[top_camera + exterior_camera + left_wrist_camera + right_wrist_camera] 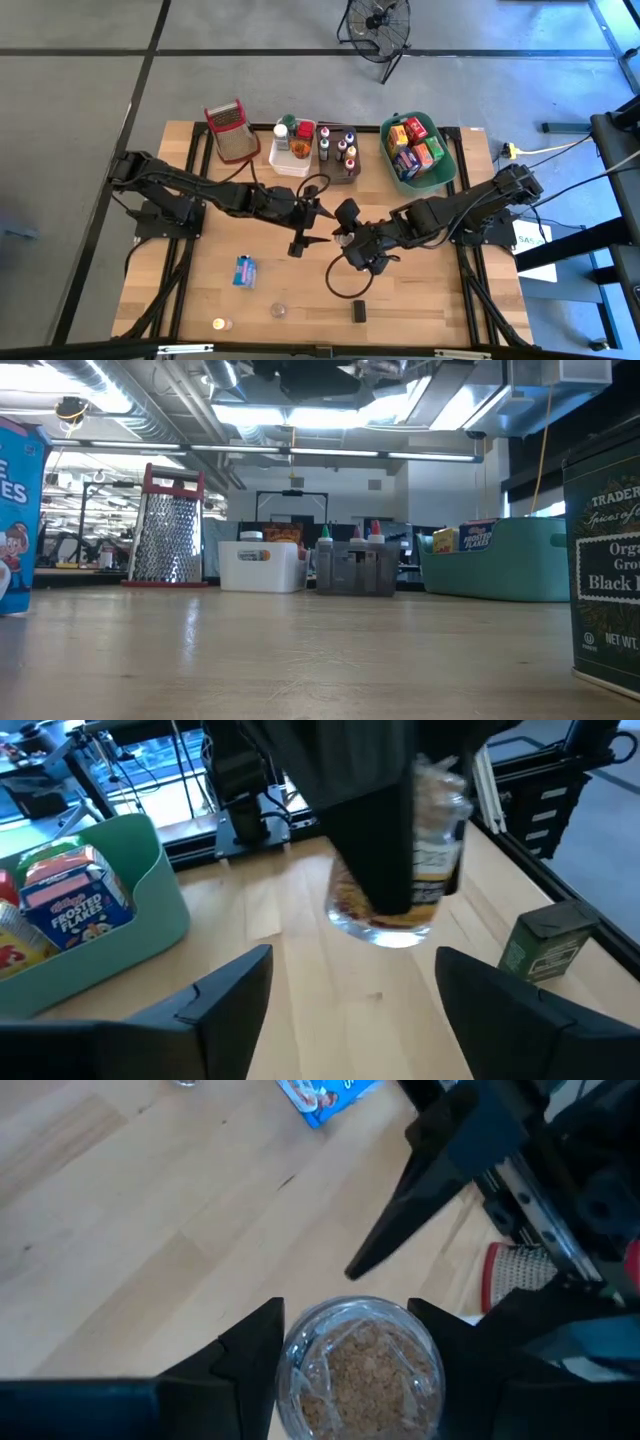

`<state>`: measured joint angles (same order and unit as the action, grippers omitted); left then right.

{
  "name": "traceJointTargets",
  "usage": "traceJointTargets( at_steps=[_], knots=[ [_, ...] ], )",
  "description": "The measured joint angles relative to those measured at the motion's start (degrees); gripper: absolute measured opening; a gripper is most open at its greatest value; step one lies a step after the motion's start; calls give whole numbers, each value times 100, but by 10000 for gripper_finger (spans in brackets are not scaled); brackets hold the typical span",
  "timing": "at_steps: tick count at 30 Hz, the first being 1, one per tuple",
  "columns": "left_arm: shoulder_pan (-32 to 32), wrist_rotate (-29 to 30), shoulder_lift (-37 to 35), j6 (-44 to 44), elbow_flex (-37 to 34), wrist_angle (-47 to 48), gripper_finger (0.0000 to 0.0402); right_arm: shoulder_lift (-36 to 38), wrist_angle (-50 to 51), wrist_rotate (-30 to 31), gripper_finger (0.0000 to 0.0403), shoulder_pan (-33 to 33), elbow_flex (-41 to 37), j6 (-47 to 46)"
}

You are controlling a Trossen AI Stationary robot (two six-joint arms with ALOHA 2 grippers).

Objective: Pick & Place Kitchen Items
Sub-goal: Put the top brown seasoning bottle into the white bin

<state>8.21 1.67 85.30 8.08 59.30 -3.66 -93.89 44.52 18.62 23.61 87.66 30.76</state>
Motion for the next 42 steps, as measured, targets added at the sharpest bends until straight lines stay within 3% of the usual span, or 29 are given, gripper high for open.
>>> traceJointTargets(
  at_steps=[17,30,42],
  knots=[
    [109,-111,507,59,1,-983,288,0,-191,27,197,-193,-1,180],
    [69,-138,623,202,1,-1136,287,-94,-431,-217,197,-323,-5,458],
    [55,-138,621,365,1,-1079,215,-98,-470,-235,197,-332,-5,473]
  ],
)
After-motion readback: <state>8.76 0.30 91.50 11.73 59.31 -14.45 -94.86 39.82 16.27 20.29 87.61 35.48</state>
